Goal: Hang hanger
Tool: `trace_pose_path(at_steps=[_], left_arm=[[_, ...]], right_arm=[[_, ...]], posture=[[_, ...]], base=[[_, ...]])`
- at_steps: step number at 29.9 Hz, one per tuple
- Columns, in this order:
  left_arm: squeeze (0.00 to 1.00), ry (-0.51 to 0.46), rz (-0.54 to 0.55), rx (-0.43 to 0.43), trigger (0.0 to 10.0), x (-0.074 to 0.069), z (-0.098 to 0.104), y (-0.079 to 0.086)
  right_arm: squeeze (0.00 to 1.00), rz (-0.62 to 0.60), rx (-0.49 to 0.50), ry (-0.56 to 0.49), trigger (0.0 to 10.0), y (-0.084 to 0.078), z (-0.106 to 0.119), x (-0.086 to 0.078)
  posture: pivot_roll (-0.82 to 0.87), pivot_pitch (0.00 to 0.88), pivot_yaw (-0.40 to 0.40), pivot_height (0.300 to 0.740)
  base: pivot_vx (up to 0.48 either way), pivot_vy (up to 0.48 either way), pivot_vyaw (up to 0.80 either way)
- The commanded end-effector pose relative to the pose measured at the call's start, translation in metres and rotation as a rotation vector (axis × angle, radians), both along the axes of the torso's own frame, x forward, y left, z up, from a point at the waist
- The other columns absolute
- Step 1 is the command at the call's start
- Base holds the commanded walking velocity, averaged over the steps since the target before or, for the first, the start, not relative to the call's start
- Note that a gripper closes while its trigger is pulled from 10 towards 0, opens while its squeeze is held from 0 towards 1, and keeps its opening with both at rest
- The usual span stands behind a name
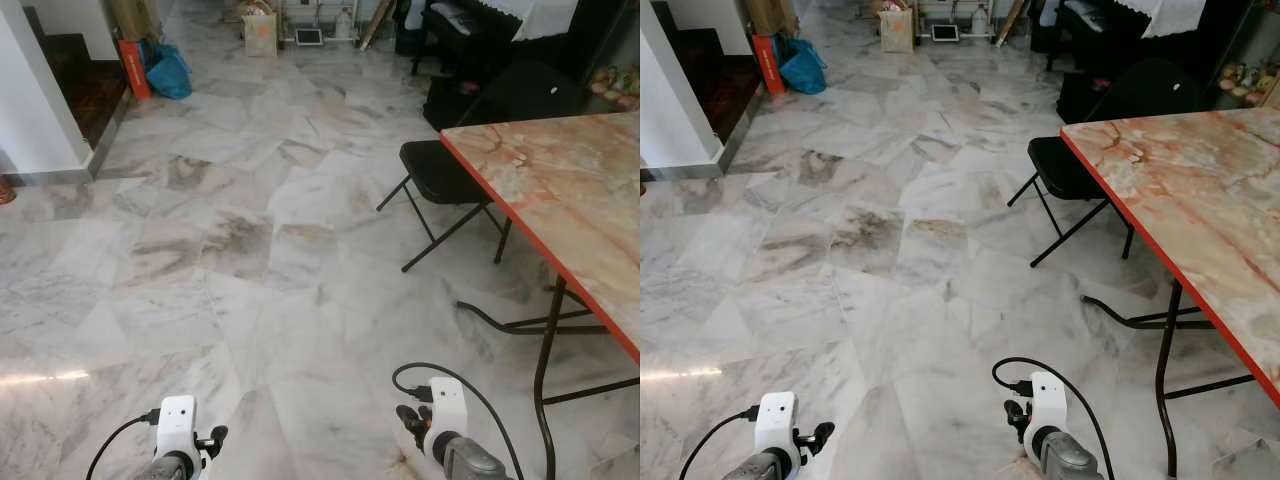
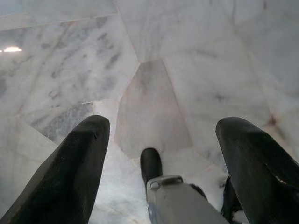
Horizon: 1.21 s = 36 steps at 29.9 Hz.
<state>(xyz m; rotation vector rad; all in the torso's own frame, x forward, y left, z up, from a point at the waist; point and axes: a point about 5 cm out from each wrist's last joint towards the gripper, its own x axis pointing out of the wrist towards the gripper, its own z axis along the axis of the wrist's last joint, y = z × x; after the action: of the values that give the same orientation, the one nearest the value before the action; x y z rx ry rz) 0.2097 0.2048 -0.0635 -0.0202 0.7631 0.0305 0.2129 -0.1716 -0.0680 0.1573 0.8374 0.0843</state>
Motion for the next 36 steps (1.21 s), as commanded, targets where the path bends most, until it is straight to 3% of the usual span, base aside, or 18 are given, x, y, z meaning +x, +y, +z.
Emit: trace_pose_path(at_steps=[1,10,14,31,36], left_arm=[[0.0,0.034,-0.034,0.018,10.0,-0.002,-0.003,-0.003],[0.0,0.057,-0.039,-0.001,10.0,-0.004,-0.006,-0.016],[0.0,0.047,0.015,-0.008,10.0,-0.004,-0.005,-0.01],[0.0,0.057,0.028,0.01,10.0,-0.009,-0.006,0.001],[0.0,0.053,0.033,0.017,10.0,-0.007,-0.005,0.004]], right_arm=[[0.0,-0.034,-0.009,0.008,10.0,-0.002,-0.003,-0.005],[0.0,-0.105,-0.068,0.041,10.0,-0.023,-0.008,-0.019],[0.0,-0.109,-0.056,0.039,10.0,-0.021,-0.009,-0.02],[0.0,-0.127,-0.026,0.027,10.0,-0.012,-0.008,-0.015],[0.0,-0.137,-0.018,0.034,10.0,-0.01,-0.008,-0.016]], posture=[[-0.03,0.0,-0.011,0.74],[-0.05,0.0,-0.017,0.74],[-0.07,0.0,-0.01,0.74],[-0.05,0.0,0.003,0.74],[-0.04,0.0,0.008,0.74]], base=[[0.0,0.0,0.0],[0.0,0.0,0.0],[0.0,0.0,0.0],[0.0,0.0,0.0],[0.0,0.0,-0.71]])
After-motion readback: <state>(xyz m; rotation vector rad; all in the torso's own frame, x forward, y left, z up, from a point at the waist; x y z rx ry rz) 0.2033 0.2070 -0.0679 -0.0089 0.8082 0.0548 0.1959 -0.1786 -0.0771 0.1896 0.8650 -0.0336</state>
